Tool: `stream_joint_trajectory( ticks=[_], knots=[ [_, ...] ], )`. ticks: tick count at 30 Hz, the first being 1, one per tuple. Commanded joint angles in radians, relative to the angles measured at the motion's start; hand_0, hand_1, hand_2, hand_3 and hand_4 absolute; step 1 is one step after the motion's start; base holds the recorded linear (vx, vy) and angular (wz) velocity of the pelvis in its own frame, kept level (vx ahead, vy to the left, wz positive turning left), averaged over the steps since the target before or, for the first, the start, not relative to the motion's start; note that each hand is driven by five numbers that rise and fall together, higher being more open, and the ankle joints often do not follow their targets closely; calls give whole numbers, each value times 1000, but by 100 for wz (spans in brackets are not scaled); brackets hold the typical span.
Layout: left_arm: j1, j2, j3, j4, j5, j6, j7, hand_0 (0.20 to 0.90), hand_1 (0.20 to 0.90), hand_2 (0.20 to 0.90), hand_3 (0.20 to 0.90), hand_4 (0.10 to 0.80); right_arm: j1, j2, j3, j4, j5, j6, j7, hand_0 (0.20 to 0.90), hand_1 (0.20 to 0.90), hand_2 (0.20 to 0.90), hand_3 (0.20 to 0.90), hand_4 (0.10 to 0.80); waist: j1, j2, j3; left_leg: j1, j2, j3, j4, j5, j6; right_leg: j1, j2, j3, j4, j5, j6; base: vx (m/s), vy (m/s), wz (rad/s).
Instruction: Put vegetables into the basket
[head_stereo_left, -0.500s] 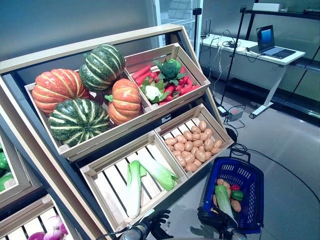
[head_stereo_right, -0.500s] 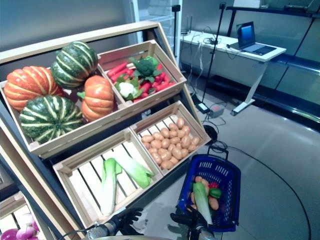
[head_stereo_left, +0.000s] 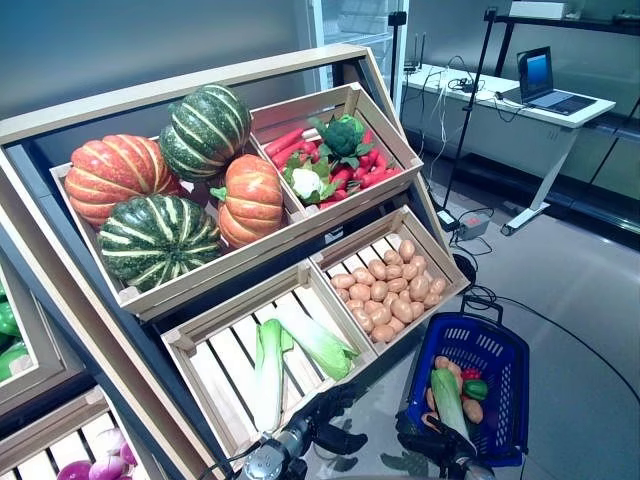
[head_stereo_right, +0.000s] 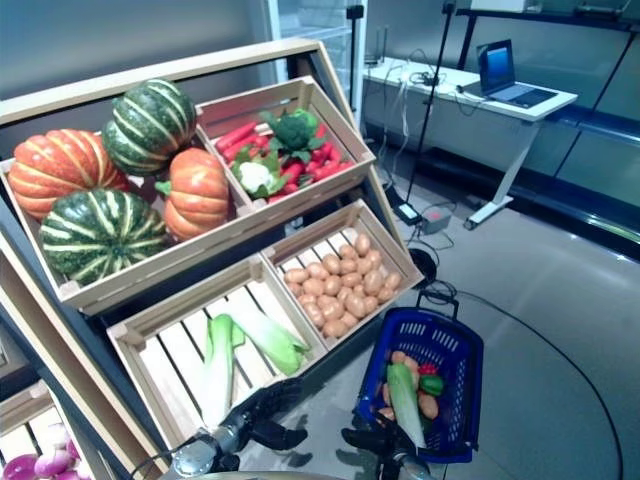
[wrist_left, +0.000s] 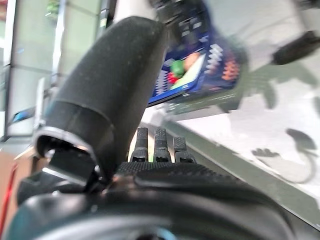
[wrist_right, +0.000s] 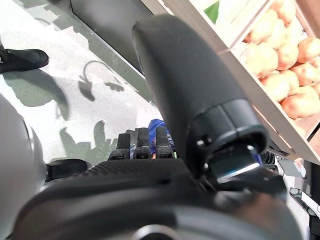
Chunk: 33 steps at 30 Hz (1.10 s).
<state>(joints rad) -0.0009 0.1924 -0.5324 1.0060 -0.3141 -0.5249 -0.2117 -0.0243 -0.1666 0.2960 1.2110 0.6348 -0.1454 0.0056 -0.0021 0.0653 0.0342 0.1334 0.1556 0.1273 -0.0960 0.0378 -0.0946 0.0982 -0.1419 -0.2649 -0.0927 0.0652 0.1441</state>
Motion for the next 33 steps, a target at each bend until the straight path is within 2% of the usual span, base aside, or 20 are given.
stream_joint_trajectory(
  ticks=[1,4,7,11,12,17,19,21,23,28,31,32,33],
  knots=[
    [-118,39,44,-136,-94,-167,5,900,900,900,900,800,-99,43,17,7,-3,-19,-5,900,900,900,900,800,28,-57,59,13,-24,20,9,-46,-2,63,-51,0,5,-26,5,-5,5,4],
    [-115,64,77,-238,-86,-167,74,900,900,900,900,800,-90,40,13,-10,7,-20,-7,900,900,900,900,800,34,-60,62,13,-26,17,9,-48,-2,63,-52,-3,5,-25,3,-5,6,6],
    [-119,108,111,-322,-2,-158,255,900,900,900,900,800,-81,33,6,-33,42,-28,-8,900,900,900,900,800,40,-63,63,13,-28,13,9,-49,-2,65,-52,-5,5,-26,2,3,6,10],
    [-121,131,144,-353,108,-147,462,900,900,900,900,800,-67,35,0,-59,77,-35,-23,900,900,900,900,800,41,-67,58,13,-30,8,9,-52,-2,65,-50,-3,5,-28,0,0,0,0],
    [-124,138,160,-360,188,-124,564,900,900,900,900,800,-60,33,-8,-61,86,-38,-22,900,900,900,900,800,40,-67,54,12,-29,8,9,-53,-3,65,-50,-3,5,-30,0,0,0,0],
    [-165,136,170,-318,332,15,768,900,900,900,900,800,-51,32,-12,-58,88,-42,-25,900,900,900,900,800,28,-64,52,6,-29,8,9,-47,-6,57,-47,3,5,-26,0,3,14,0],
    [-181,135,167,-308,378,36,821,900,900,900,900,800,-54,32,-11,-52,89,-40,-26,900,900,900,900,800,24,-64,52,7,-30,11,9,-47,-6,57,-47,4,5,-27,-1,7,17,0],
    [-202,133,165,-294,456,92,911,900,900,900,900,800,-56,33,-12,-38,97,-43,-23,900,900,900,900,800,20,-65,51,12,-30,16,9,-46,-4,61,-45,6,5,-28,-2,46,38,-1],
    [-224,125,169,-269,465,152,969,900,900,900,900,800,-58,36,-15,-39,100,-39,-18,900,900,900,900,800,14,-65,57,19,-26,20,12,-38,-2,58,-45,12,31,-37,-6,38,43,-2],
    [-358,94,161,-175,442,227,1076,900,900,900,900,800,-124,8,14,-88,174,-47,-5,900,900,900,900,800,6,-63,165,-137,1,-11,257,-73,-17,-97,-67,56,285,-115,-25,-168,26,2],
    [-418,77,148,-117,413,266,1090,900,900,900,900,800,-174,-3,20,-112,265,-72,16,900,900,900,900,800,-4,-69,202,-204,23,0,358,-105,-20,-159,-82,71,373,-152,-31,-143,14,2],
    [-445,73,139,-95,381,277,1115,900,900,900,900,800,-202,-6,28,-148,288,-87,8,900,900,900,900,800,-11,-77,225,-256,26,-5,437,-131,-18,-205,-92,83,435,-171,-36,-163,22,-9],
    [-446,73,139,-94,381,277,1115,900,900,900,900,800,-203,-5,28,-148,287,-87,8,900,900,900,900,800,-11,-77,223,-261,26,-5,442,-133,-17,-209,-92,83,439,-173,-35,-173,25,-11]
  ],
)
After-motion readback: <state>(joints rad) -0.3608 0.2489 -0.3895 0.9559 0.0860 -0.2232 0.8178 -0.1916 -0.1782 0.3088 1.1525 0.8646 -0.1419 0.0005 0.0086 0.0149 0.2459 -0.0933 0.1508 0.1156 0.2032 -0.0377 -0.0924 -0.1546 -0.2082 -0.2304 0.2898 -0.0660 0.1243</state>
